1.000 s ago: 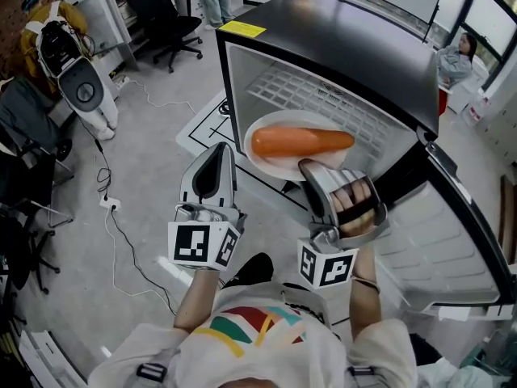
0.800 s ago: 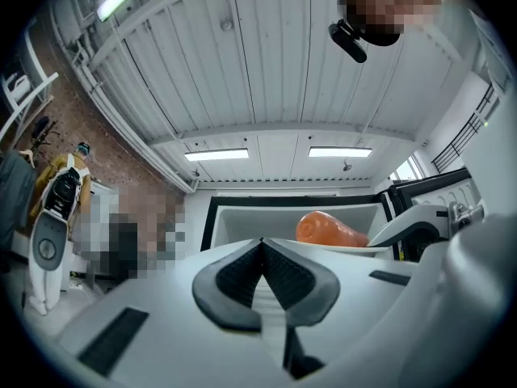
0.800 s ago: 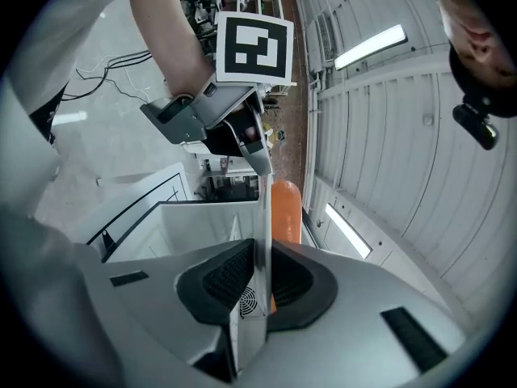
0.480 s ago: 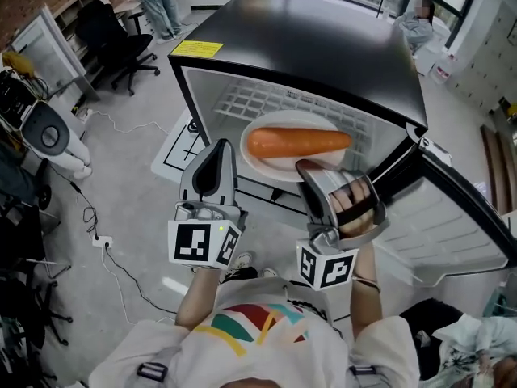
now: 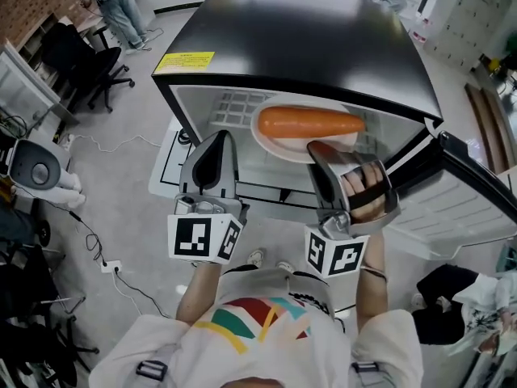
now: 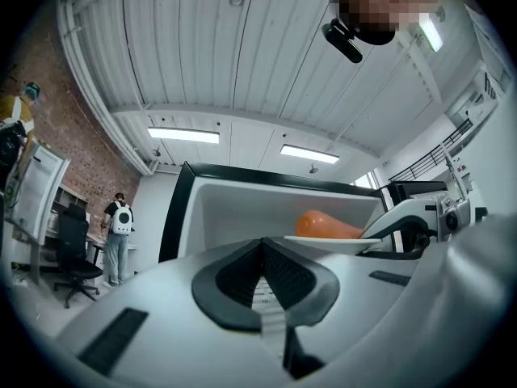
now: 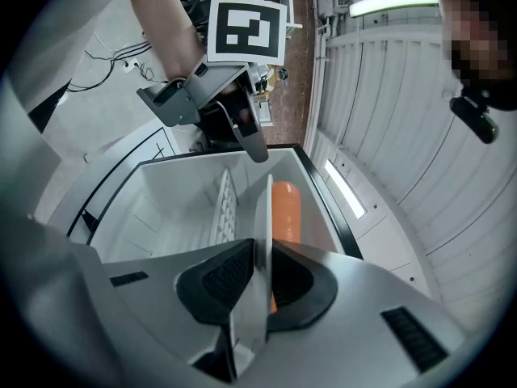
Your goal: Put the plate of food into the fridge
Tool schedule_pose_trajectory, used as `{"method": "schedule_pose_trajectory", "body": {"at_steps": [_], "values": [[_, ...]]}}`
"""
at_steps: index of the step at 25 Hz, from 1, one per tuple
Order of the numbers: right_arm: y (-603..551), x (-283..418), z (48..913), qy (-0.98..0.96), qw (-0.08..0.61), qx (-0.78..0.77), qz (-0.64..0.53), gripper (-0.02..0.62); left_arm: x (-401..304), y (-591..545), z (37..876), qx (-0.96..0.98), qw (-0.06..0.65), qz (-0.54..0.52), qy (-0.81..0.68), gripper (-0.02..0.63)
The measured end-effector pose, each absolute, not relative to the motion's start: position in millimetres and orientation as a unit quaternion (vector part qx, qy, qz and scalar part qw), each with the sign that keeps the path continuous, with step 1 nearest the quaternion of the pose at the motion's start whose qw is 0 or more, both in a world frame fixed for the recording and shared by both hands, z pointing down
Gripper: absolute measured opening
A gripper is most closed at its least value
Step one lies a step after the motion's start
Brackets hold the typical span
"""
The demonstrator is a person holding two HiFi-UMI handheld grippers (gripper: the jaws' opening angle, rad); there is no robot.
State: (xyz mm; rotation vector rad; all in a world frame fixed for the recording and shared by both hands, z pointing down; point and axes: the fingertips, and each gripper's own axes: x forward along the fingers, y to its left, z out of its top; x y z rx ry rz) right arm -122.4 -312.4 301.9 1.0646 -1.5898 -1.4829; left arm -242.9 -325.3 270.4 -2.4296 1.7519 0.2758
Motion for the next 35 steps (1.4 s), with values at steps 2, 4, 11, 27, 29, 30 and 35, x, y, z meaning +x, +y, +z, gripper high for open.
{"method": "schedule_pose_trajectory", "body": {"at_steps": [2,4,11,27,29,30,35], "values": [[-319,-127,303,-0.614,0.362,0.415,-0.566,0.044,-245,-332,271,-0.813,0.064,0.091,0.571,0.006],[-326,-130,305,-0.614,0.369,0.417,-0.559,0.044,-245,-337,271,-0.821,0.063,0.091,0.56,0.006],[-350,-136,312,-0.606,0.401,0.425,-0.541,0.044,-243,-351,278,-0.843,0.05,0.09,0.529,0.006],[-386,-134,334,-0.62,0.459,0.391,-0.503,0.044,-253,-353,303,-0.843,0.02,0.084,0.53,0.006],[-390,-135,336,-0.622,0.462,0.384,-0.502,0.044,-254,-351,306,-0.842,0.017,0.083,0.533,0.006],[-393,-136,336,-0.623,0.463,0.381,-0.502,0.044,-253,-350,306,-0.842,0.016,0.083,0.533,0.006],[-410,-137,338,-0.624,0.469,0.373,-0.501,0.044,-248,-346,305,-0.842,0.02,0.084,0.532,0.006]]}}
